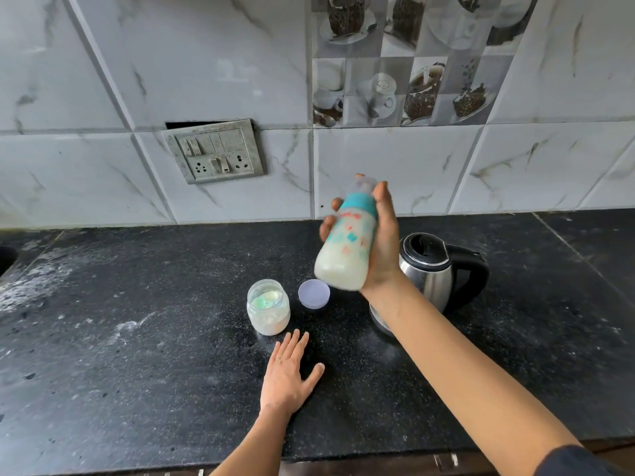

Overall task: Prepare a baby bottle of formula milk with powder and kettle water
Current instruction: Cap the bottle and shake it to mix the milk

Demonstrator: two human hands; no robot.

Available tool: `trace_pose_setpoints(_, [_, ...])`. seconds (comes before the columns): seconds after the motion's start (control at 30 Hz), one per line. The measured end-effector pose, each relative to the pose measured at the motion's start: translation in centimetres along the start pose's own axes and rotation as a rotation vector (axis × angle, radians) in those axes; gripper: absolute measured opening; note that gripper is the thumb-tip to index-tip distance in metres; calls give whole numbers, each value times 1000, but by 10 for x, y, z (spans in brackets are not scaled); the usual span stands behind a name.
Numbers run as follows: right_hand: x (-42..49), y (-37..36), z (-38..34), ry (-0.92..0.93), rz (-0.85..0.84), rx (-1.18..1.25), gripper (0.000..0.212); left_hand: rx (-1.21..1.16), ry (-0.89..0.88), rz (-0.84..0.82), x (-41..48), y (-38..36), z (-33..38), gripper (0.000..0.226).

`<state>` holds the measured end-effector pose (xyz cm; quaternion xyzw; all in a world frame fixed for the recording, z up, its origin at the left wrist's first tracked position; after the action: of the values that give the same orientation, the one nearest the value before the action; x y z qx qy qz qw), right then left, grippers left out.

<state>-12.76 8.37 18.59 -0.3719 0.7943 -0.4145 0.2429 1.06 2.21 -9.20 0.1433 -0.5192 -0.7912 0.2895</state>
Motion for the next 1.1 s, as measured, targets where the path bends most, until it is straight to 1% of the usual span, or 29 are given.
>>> trace_pose_setpoints(0.07, [5,1,-5,-4,39,122,48,-6,3,2,0,0,1,74])
trace_pose_setpoints(0.13, [2,8,2,-54,32,60,54,-3,5,1,-1,0,0,74])
trace_pose_setpoints(0.23, [-8,8,10,-59,34,-108,52,2,7,0,-1,0,1,74])
trace_pose_setpoints(0.3, [-1,7,3,-16,67,-31,55,4,4,0,0,1,1,74])
trace_pose_setpoints(0.37, [3,7,-5,-3,108,80,52,5,6,-3,0,0,2,74])
trace_pose_setpoints(0.4, [3,9,-4,-17,99,67,51,6,8,-3,-1,0,1,74])
trace_pose_setpoints(0.5, [-6,13,6,-71,66,-73,56,-1,9,-4,-1,0,1,74])
trace_pose_setpoints(0.57, [-4,12,2,-58,70,-5,59,2,8,-2,-1,0,1,74])
trace_pose_setpoints(0.63, [-3,11,-4,-48,82,85,57,1,6,-1,-1,-1,2,74])
trace_pose_setpoints(0.77, [-8,13,3,-78,67,-74,57,5,6,3,-1,0,1,74])
trace_pose_setpoints(0.8, [-6,13,2,-71,76,-60,57,10,6,2,-1,0,1,74])
trace_pose_setpoints(0.9, [-2,9,-6,-66,87,96,53,12,9,-2,-1,-1,2,74])
trace_pose_setpoints(1.03, [-7,9,3,-86,43,-38,53,7,7,1,0,-1,0,74])
trace_pose_setpoints(1.1, [-2,10,1,-78,80,32,53,11,8,1,0,-2,0,74])
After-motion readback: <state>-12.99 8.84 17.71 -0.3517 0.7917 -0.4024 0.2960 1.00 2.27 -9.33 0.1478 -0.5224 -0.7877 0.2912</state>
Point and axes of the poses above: each hand's wrist, its own x-axis towards the middle knuckle, its own y-axis out of the back of the hand, z = x × y, the point moved 1 cm from there along x, towards the middle knuckle, and after that the axes turned 4 degrees about z, right-handed, at the moved point
